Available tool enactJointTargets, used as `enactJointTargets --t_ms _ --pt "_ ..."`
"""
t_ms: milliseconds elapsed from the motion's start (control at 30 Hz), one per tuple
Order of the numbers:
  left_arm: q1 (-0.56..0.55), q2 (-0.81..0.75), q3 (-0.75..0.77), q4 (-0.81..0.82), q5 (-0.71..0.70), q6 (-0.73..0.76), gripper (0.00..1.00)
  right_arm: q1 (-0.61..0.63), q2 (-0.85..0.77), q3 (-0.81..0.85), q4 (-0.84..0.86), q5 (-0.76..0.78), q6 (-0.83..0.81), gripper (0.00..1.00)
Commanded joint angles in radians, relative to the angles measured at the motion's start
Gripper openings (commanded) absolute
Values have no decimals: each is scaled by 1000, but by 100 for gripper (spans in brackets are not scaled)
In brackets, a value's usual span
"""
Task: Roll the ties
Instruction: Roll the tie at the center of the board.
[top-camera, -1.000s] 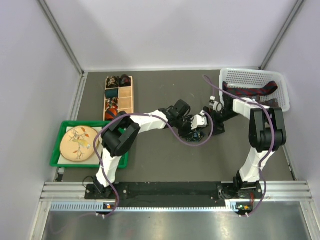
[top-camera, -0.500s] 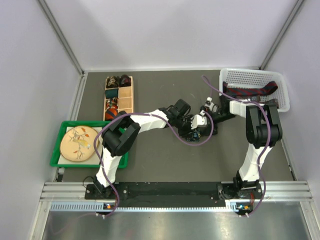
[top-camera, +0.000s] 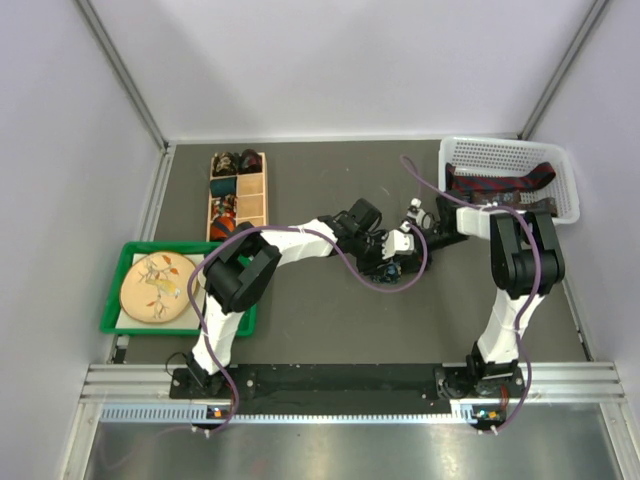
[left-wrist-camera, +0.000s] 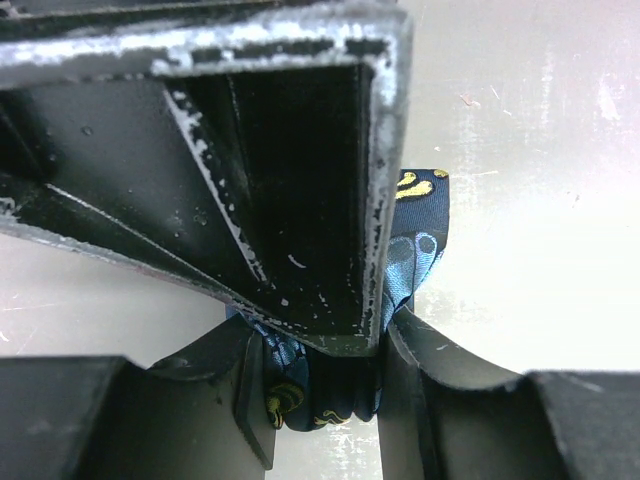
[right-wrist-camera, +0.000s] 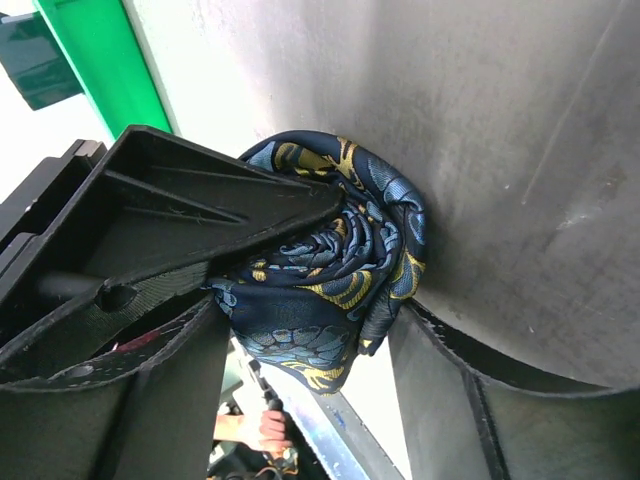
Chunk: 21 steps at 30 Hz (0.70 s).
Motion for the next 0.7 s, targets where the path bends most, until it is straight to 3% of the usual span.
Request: enactJointTargets --t_ms 0,33,67,133,233,400,433,500,533,600,667 --pt "-4 73 -50 -138 -95 32 0 5 -48 9 78 98 -1 65" --pt "-2 73 -49 -138 -95 32 0 4 -51 9 84 124 5 78" --pt "-4 73 -50 -139 -94 32 0 4 -56 9 90 129 8 77" --pt "-4 75 -50 -141 -91 33 0 4 -59 6 107 131 13 66" --pt "-2 73 -47 -144 -88 36 0 -1 -59 5 129 138 31 63" --pt "-2 75 -47 -150 -92 39 0 -1 -36 12 110 85 16 37" --pt "-2 75 -46 -149 -94 39 0 -3 -35 15 101 71 1 25" --pt "1 76 -44 -149 -94 30 0 -3 -30 12 72 62 -15 17" --pt "2 80 -39 -147 -89 26 1 -3 -30 11 67 48 -28 3" --pt "10 84 -33 -148 -78 6 15 -1 -36 2 66 43 -30 0" --pt "16 78 -30 -135 -69 -14 39 -3 -44 2 70 49 -30 0"
